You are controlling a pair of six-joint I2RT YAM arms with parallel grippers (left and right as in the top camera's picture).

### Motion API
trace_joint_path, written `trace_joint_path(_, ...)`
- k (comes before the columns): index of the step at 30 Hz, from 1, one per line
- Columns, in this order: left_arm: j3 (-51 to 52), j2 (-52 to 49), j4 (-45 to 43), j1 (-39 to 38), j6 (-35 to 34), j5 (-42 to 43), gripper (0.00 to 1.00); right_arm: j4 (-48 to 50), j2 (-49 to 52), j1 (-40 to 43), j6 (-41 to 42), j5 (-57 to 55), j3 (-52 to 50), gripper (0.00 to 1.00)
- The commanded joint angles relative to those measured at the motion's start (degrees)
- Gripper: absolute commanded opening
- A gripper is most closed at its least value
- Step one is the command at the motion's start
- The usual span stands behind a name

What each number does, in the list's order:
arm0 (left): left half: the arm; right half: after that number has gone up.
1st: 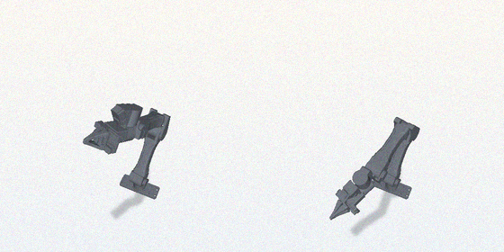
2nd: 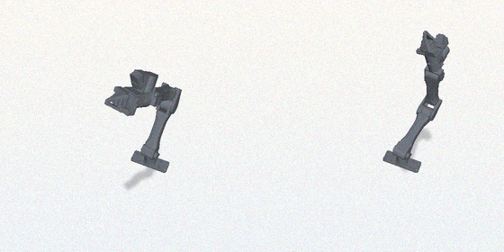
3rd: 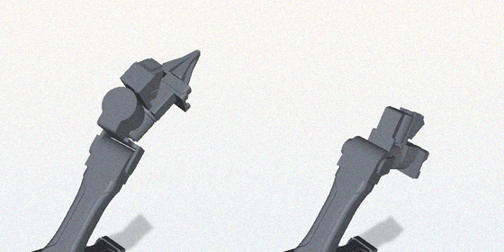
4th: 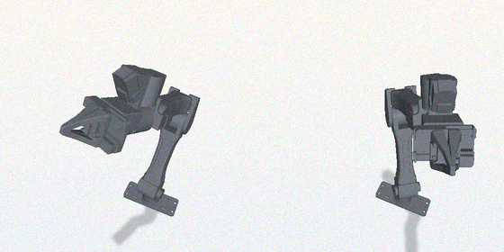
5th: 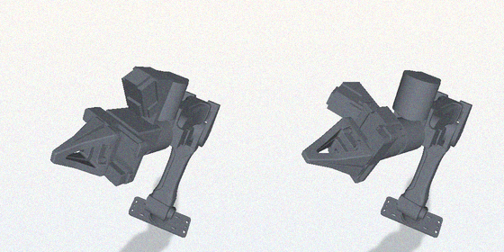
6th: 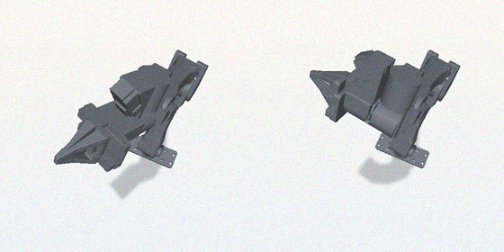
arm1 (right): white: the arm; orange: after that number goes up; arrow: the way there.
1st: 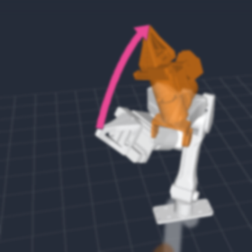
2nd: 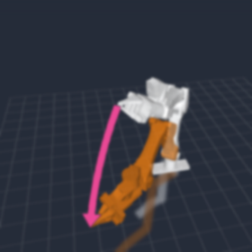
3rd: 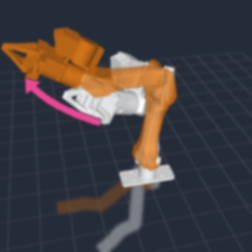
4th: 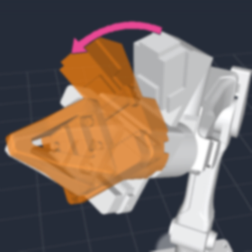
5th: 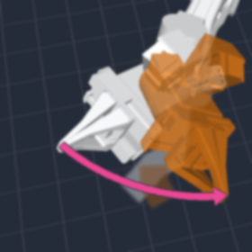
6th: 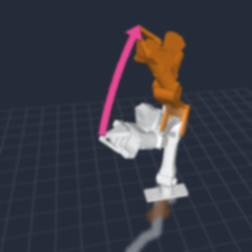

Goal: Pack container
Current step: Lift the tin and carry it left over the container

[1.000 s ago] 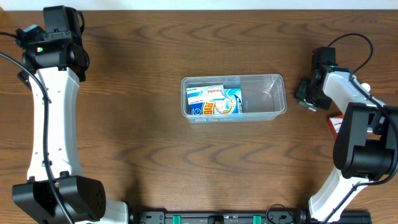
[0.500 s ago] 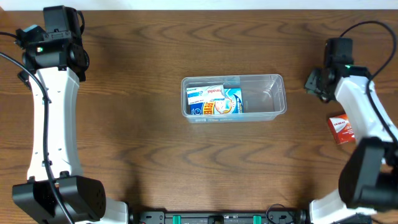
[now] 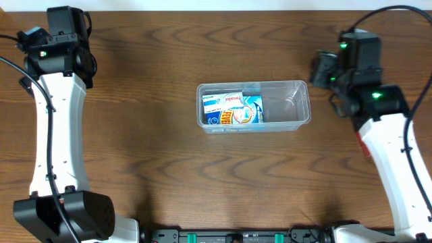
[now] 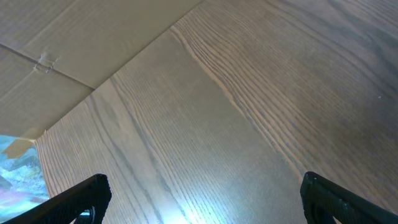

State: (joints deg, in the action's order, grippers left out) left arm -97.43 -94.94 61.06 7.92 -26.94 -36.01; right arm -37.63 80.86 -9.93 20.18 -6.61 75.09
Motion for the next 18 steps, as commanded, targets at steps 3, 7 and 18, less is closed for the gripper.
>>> trace_joint_path(3, 0.1, 0.0, 0.0, 0.2, 0.3, -0.6, 0.98, 2.4, 2.6, -9.4, 3.2, 1.1, 0.8, 0.53)
trace_joint_path(7, 0.1, 0.0, 0.0, 0.2, 0.3, -0.6, 0.98, 5.4, 7.3, -15.3, 3.4, 0.4, 0.8, 0.53)
trace_joint_path(18, 0.1, 0.0, 0.0, 0.2, 0.3, -0.6, 0.98, 5.5, 18.4, -18.8, 3.4, -1.6, 0.8, 0.55)
